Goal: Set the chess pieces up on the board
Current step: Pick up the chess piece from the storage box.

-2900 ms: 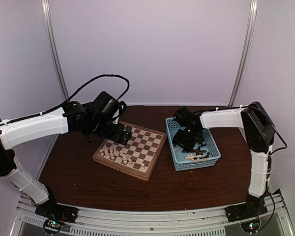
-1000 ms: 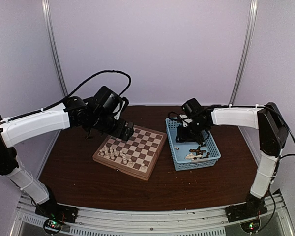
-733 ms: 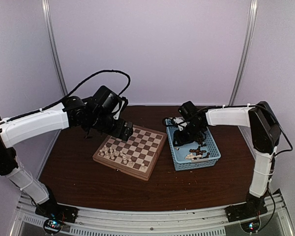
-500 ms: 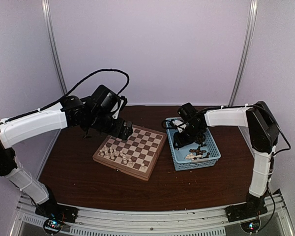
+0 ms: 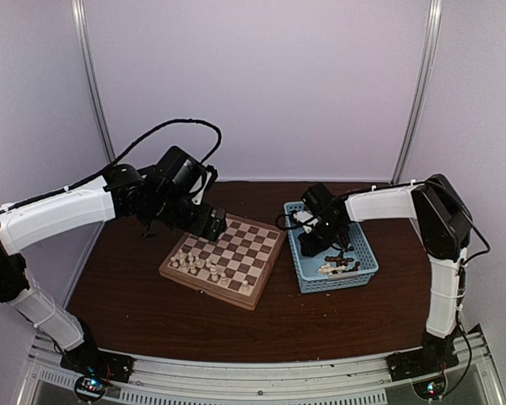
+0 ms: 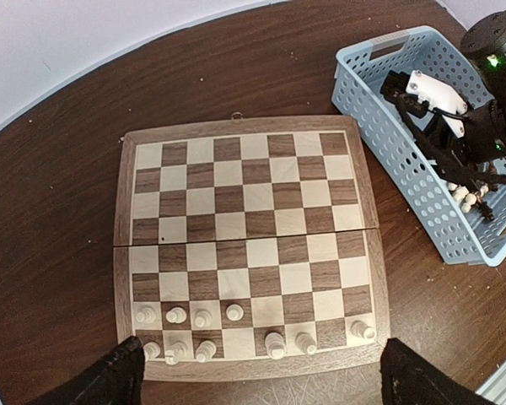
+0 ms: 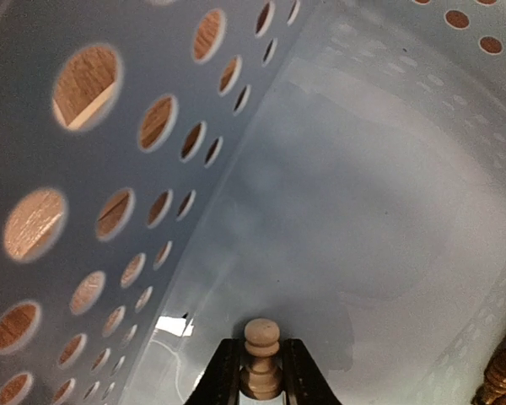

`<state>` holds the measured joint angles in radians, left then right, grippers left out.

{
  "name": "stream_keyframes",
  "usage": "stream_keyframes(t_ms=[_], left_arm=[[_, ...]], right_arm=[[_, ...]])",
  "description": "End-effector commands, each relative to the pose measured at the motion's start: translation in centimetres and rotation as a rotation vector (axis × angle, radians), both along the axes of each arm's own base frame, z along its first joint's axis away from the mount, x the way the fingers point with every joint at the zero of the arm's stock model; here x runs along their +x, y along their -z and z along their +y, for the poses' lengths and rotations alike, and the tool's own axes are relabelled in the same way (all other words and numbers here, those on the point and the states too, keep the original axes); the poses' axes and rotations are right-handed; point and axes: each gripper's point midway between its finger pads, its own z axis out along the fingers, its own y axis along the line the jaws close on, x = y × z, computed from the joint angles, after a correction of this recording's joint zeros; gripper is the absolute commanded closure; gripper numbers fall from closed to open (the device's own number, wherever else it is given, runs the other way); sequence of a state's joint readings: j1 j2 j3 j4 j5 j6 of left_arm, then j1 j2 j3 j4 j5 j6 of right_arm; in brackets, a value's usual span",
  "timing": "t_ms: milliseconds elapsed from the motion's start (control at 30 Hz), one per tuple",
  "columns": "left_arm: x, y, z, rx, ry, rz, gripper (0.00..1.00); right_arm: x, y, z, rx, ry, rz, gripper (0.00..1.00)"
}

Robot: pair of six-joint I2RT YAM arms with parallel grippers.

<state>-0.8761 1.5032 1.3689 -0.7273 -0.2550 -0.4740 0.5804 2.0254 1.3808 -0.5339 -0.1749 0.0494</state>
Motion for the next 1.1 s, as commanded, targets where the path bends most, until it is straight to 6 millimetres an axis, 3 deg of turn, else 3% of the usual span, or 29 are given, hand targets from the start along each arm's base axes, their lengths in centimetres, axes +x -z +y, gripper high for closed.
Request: stream_keyframes(t_ms=[0,133,433,567,800,1067], left_arm=[[0.5,-2.0,0.4,-0.038,-0.027,-0.039,0.02],[0.5,-1.9,0.3,-0.037,-0.026,-0.038,0.02],[0.0,-1.5,-1.3,-0.084,0.017,0.021,0.03],[-0.5,-1.8,-3.8,-0.179,0.085,0.068,0.07],[-1.2,-5.4,-8.6,-0.399,0.2,0.132,0.09],[-1.7,-5.7,-13.0,-0.575,0.33,0.334,0.24]], right_arm=[[0.0,0.1,-1.3,-0.105,-0.047,-0.084,0.84],[0.1,-2.0,-0.9,-0.048,-0.057,-0.151,0.87],[-0.5,-8.7,-0.3,0.173,-0.031,-0.382,0.87],[-1.8,-11.3,0.0,0.269,-0.073,-0.455,0.86],[-5.0,-17.4,2.1,0.426,-0.219,-0.594,0.84],[-7.8,-20.2,5.0,0.465,-0.355,-0.628,0.84]])
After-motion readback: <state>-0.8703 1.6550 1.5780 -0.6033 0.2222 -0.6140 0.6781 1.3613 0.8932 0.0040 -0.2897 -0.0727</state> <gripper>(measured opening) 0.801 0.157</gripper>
